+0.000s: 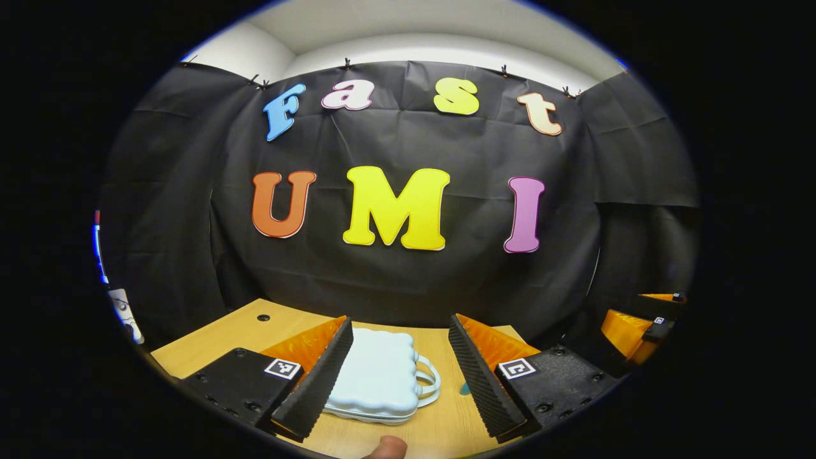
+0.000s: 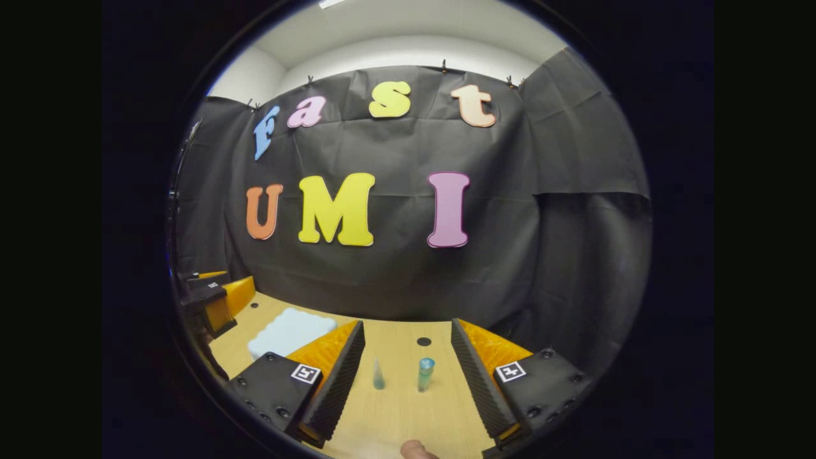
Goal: First open the suitcase, pack the skin care products into it, and then close the suitcase.
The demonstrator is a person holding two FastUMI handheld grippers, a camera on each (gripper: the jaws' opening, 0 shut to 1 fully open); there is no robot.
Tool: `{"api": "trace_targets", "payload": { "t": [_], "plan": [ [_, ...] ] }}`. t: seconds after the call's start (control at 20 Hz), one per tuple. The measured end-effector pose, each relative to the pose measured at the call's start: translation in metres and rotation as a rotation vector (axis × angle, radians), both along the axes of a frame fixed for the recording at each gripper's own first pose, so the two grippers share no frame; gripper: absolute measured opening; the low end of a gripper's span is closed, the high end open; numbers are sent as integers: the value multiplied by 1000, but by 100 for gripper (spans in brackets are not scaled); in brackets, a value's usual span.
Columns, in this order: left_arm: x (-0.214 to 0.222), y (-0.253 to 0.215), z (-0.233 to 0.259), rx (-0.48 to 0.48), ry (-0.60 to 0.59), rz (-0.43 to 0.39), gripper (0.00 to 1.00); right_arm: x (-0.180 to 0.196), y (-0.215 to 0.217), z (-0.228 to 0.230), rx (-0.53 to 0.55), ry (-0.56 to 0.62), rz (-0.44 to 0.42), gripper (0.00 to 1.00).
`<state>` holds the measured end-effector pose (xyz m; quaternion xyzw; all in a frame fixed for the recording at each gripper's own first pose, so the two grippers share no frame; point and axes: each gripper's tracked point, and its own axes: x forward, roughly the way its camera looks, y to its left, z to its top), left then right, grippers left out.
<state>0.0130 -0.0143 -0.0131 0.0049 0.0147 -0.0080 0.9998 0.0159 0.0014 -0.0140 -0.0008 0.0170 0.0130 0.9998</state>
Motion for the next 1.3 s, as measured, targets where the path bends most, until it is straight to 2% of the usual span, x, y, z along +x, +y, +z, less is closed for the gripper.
{"api": "trace_targets", "payload": {
  "t": [1.3],
  "plan": [
    [19,-6,-28,45,41,-10,96,20,5,-12,-21,27,22,81]
  ]
}}
